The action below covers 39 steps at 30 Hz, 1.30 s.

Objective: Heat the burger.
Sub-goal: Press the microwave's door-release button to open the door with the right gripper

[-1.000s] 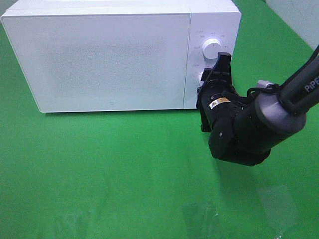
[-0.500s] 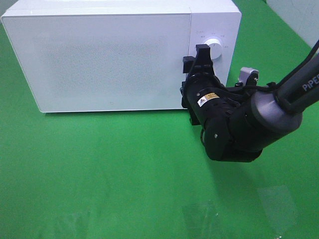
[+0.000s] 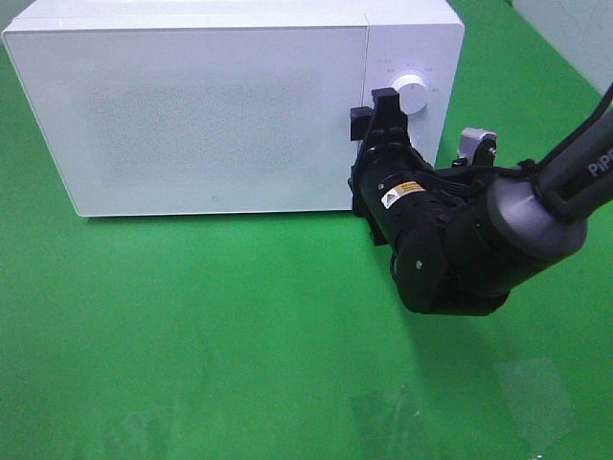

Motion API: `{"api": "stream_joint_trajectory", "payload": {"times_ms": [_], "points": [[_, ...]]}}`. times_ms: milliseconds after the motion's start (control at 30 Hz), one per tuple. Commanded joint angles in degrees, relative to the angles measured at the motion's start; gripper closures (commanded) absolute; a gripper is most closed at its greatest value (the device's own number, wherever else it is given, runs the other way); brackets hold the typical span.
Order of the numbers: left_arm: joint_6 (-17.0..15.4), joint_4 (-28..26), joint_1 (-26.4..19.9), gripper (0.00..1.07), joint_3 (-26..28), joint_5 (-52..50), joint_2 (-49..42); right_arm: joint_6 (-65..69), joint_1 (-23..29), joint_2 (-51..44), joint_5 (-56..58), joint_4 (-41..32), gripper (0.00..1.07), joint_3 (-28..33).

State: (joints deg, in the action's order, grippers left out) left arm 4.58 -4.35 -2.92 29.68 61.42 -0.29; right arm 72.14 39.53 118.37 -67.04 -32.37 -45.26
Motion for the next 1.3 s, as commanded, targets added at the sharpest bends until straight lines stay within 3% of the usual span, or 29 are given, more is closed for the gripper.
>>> {"api": "stream_joint_trajectory", "payload": {"times_ms": [33, 200, 367, 433, 600, 633, 933, 1300], "points": [[-0.1, -0.2, -0.2, 0.12, -0.1, -0.2, -0.9, -4.2, 0.1, -3.3, 1.3, 0.7, 0.39, 3.1], [-0.1, -0.2, -0.2, 0.13, -0.1, -0.2, -0.9, -11.7, 0.1, -8.7, 4.5, 3.4, 0.38, 9.9], [-0.1, -0.2, -0.2, 0.13, -0.1, -0.2, -0.9, -17.9, -0.1, -12.0, 7.5, 6.3, 0.36, 12.7], [-0.1, -0.2, -0.2, 0.13, -0.1, -0.2, -0.9, -27.4, -1.3, -16.4, 13.4, 11.4, 0.35, 15.0], [-0.1, -0.2, -0.2, 0.13, -0.1, -0.2, -0.9, -35.0, -3.3, -20.3, 22.2, 14.8, 0.35, 15.2], [-0.1, -0.2, -0.2, 0.13, -0.1, -0.2, -0.9, -42.7, -5.6, -24.3, 30.9, 16.7, 0.35, 15.2], [-0.1, -0.2, -0.2, 0.13, -0.1, -0.2, -0.9, -64.4, -11.4, -38.3, 53.5, 17.8, 0.35, 15.1], [-0.1, -0.2, -0.2, 0.13, -0.1, -0.2, -0.9, -67.4, -13.3, -52.7, 82.6, 28.8, 0.35, 10.5]]}}
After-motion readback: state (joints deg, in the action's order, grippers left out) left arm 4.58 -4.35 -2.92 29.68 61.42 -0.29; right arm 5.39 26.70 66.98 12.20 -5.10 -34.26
